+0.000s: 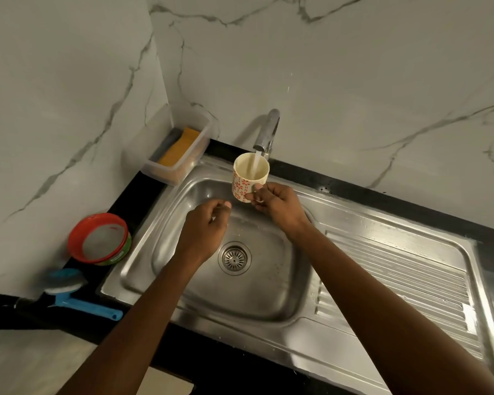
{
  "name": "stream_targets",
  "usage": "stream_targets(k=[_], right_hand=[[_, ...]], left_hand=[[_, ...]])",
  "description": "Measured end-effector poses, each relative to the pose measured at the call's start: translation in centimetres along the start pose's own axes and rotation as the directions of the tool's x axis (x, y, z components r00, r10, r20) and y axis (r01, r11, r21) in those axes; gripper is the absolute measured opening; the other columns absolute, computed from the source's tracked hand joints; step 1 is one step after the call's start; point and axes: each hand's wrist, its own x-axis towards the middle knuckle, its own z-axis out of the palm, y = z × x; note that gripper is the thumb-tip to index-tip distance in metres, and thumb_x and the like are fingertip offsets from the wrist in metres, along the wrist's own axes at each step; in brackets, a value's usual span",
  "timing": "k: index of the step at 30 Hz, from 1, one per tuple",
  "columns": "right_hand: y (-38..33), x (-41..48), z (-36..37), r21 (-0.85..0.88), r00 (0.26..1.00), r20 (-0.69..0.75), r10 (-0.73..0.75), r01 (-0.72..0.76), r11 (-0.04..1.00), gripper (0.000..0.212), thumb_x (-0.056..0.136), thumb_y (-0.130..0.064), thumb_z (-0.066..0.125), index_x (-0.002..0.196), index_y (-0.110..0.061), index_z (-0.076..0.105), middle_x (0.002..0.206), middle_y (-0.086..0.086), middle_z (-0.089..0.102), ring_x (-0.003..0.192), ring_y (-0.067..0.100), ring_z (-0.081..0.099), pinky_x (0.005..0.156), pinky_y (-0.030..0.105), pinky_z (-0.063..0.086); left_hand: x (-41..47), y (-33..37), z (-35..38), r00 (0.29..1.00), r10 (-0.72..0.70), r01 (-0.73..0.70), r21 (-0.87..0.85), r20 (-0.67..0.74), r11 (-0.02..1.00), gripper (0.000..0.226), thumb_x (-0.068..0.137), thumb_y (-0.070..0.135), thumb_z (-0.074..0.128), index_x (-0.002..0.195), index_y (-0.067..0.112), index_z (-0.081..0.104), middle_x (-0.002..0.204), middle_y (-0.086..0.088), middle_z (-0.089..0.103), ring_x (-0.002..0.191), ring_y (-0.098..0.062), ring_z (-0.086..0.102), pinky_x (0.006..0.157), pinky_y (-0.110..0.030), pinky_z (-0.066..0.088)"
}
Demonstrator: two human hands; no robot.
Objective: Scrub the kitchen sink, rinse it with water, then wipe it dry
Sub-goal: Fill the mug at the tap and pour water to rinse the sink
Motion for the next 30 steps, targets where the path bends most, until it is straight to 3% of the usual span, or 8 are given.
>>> stream_targets(k=[4, 8, 14, 24, 30], right_hand=[[-0.3, 0.0, 0.1, 0.034, 1.000, 0.017, 0.000, -0.001, 0.999, 0.029, 0.106, -0.033, 0.059, 0.098, -0.012, 0.076, 0.101, 0.006, 0.079, 0.104, 0.027, 0.073, 0.098, 0.045, 0.060], [-0.4, 0.3, 0.0, 0.036, 1.000, 0.015, -0.015, 0.014, 0.999, 0.033, 0.106, -0.034, 0.059, 0.100, -0.006, 0.076, 0.101, 0.008, 0.079, 0.104, 0.029, 0.073, 0.095, 0.044, 0.061], [-0.2, 0.6, -0.5, 0.023, 0.999, 0.032, -0.030, 0.029, 0.999, 0.023, 0.106, -0.034, 0.058, 0.097, -0.022, 0.076, 0.107, 0.000, 0.079, 0.105, 0.021, 0.073, 0.094, 0.042, 0.062], [0.1, 1.1, -0.9, 0.024, 0.998, 0.042, -0.037, 0.036, 0.999, 0.026, 0.106, -0.034, 0.059, 0.106, -0.015, 0.076, 0.108, 0.001, 0.079, 0.103, 0.021, 0.074, 0.090, 0.036, 0.062], [0.1, 1.0, -0.8, 0.037, 0.999, 0.037, -0.035, 0.033, 0.999, 0.021, 0.107, -0.032, 0.058, 0.103, -0.019, 0.075, 0.111, 0.001, 0.078, 0.105, 0.020, 0.073, 0.091, 0.035, 0.062]], left_hand=[[-0.2, 0.2, -0.1, 1.000, 0.007, -0.007, -0.011, 0.011, 1.000, 0.030, 0.107, 0.036, 0.053, 0.079, 0.028, 0.059, 0.056, 0.019, 0.059, 0.057, 0.003, 0.057, 0.052, -0.010, 0.036], [-0.3, 0.1, 0.1, 1.000, 0.007, -0.006, -0.018, 0.023, 1.000, 0.029, 0.107, 0.039, 0.053, 0.083, 0.025, 0.062, 0.057, 0.019, 0.058, 0.055, -0.001, 0.055, 0.050, -0.014, 0.034], [-0.5, 0.1, 0.6, 0.999, -0.006, 0.007, -0.022, 0.046, 1.000, 0.036, 0.107, 0.040, 0.052, 0.073, 0.028, 0.053, 0.055, 0.016, 0.056, 0.052, -0.004, 0.051, 0.055, -0.028, 0.034], [-0.3, 0.2, 1.1, 0.999, -0.015, 0.016, -0.029, 0.051, 0.999, 0.035, 0.106, 0.041, 0.052, 0.077, 0.023, 0.057, 0.054, 0.017, 0.055, 0.052, -0.004, 0.051, 0.056, -0.029, 0.035], [-0.3, 0.2, 1.0, 0.999, -0.004, 0.006, -0.036, 0.054, 0.999, 0.036, 0.107, 0.041, 0.052, 0.079, 0.019, 0.059, 0.054, 0.015, 0.056, 0.051, -0.004, 0.050, 0.055, -0.029, 0.035]])
